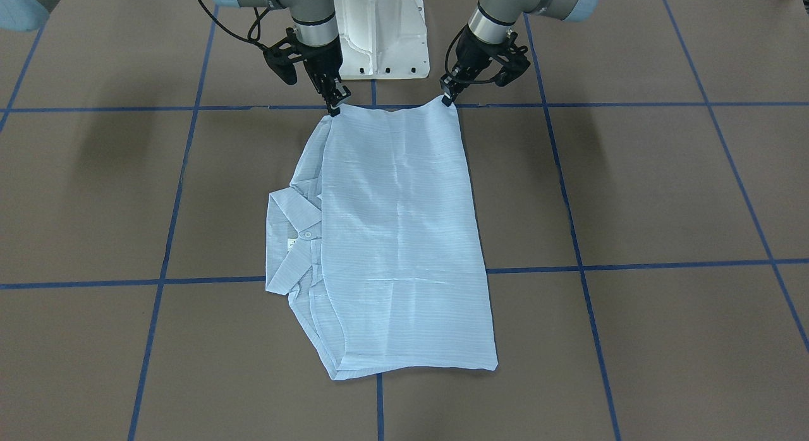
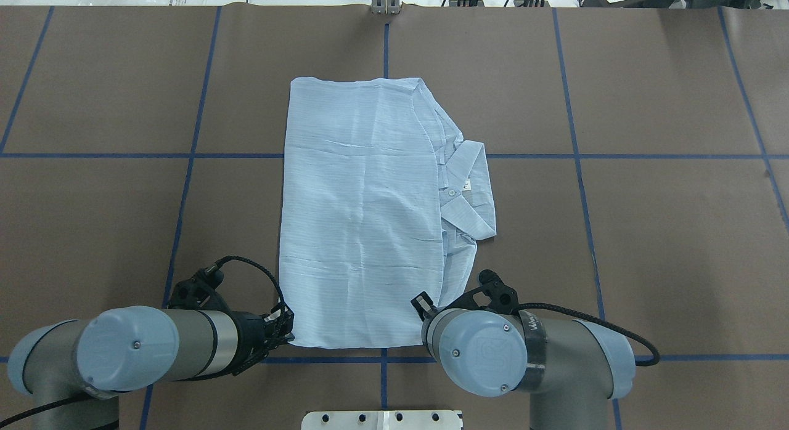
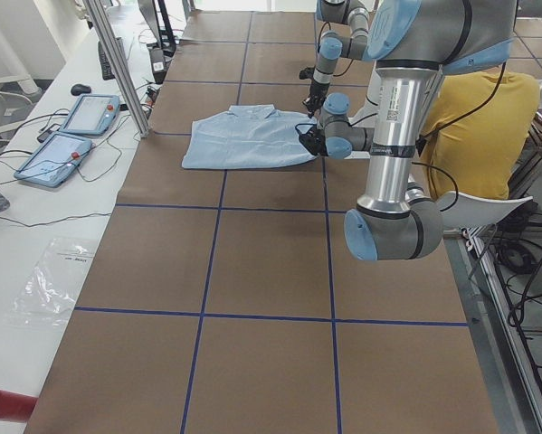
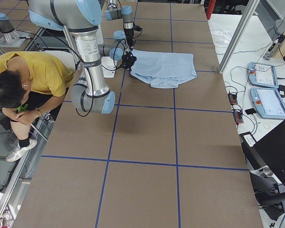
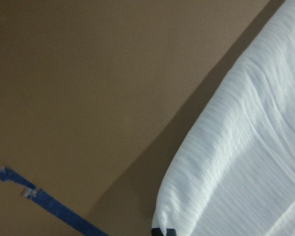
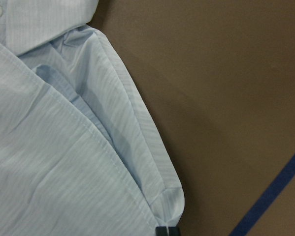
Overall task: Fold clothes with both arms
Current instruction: 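Grasp the shirt's near edge corners with both grippers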
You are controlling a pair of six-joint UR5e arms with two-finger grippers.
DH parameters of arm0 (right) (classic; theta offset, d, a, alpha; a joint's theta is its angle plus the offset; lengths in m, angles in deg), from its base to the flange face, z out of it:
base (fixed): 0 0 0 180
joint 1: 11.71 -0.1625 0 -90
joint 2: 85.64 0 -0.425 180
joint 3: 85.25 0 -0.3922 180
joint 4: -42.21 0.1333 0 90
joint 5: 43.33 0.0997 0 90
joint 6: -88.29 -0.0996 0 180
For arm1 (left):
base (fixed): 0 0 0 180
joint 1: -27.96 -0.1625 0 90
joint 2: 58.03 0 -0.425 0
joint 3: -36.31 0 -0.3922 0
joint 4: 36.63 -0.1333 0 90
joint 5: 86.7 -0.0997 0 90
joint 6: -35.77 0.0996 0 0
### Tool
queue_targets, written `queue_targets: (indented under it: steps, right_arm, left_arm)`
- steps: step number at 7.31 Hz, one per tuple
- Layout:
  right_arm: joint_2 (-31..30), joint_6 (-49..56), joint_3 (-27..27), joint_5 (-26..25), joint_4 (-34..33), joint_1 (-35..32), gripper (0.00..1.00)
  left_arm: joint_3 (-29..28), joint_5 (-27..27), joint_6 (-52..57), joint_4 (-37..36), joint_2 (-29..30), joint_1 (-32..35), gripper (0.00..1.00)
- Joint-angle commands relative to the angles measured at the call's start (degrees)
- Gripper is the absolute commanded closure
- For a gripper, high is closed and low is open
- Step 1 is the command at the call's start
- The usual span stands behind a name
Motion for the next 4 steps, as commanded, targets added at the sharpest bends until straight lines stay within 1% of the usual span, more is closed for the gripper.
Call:
queue_targets:
  steps: [1,2,3,4]
  right_arm:
    - [-3.64,-2.57,-10.88,-0.09,-2.83,1.13,1.00]
    - [-3.04,-2.68,-16.69,0.09,-9.82,1.30,1.00]
    - [-2.77,-2.68,-21.01,0.17,-12.85,0.61,1.00]
    - [-1.73,-2.60,-20.53,0.18,-12.88,-1.14,1.00]
  left_arm:
    - [10.45,0.17,-2.18,-8.67,0.00,-1.47,1.00]
    - [13.36,0.26,-3.07,-10.10,0.00,-1.39,1.00]
    - [14.87,0.52,-2.99,-10.64,0.70,-0.52,1.00]
    - [15.06,0.79,-2.29,-11.08,1.66,1.32,1.00]
